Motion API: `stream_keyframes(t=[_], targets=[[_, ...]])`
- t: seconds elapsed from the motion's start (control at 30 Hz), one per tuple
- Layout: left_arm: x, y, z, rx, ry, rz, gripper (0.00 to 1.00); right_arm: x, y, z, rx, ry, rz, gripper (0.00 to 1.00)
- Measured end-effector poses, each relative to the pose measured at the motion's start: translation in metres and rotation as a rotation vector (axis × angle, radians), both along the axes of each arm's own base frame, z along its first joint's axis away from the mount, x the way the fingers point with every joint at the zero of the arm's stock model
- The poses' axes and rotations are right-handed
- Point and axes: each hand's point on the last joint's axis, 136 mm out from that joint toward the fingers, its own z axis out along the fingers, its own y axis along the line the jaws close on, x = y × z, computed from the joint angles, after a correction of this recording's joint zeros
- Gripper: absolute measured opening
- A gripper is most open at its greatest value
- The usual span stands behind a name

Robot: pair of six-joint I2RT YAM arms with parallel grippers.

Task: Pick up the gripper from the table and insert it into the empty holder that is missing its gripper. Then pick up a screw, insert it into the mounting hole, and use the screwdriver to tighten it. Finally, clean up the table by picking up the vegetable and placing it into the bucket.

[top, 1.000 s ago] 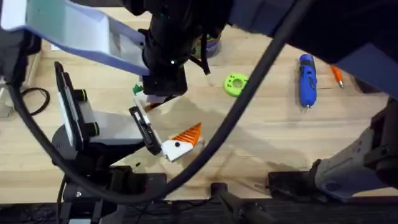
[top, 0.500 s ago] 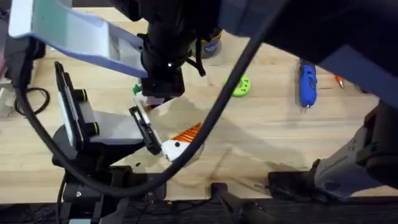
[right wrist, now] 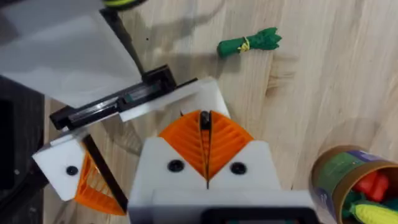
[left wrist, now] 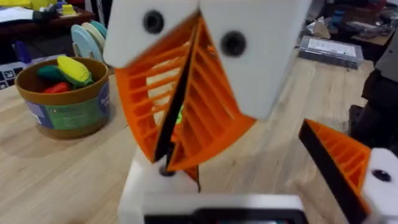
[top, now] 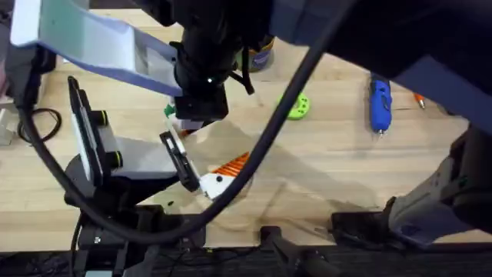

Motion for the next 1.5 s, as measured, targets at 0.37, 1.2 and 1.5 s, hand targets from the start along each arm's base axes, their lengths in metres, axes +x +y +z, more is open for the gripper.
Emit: stream_keyframes(t=[0.37, 1.2, 1.5], targets=[[0.0, 0.0, 0.0, 0.0, 0.0, 0.0, 0.986, 0.0, 0.0, 0.0, -0.001, 0.002, -0.003, 0.482], [0.0, 0.0, 0.0, 0.0, 0.0, 0.0, 0.986, 0.037, -0.028, 0.055, 0.201, -0.004, -0.449, 0.989], [0.0, 0.0, 0.0, 0.0, -0.001, 0.0, 0.985, 0.047, -0.133, 0.039, 0.281, 0.081, -0.886, 0.989]])
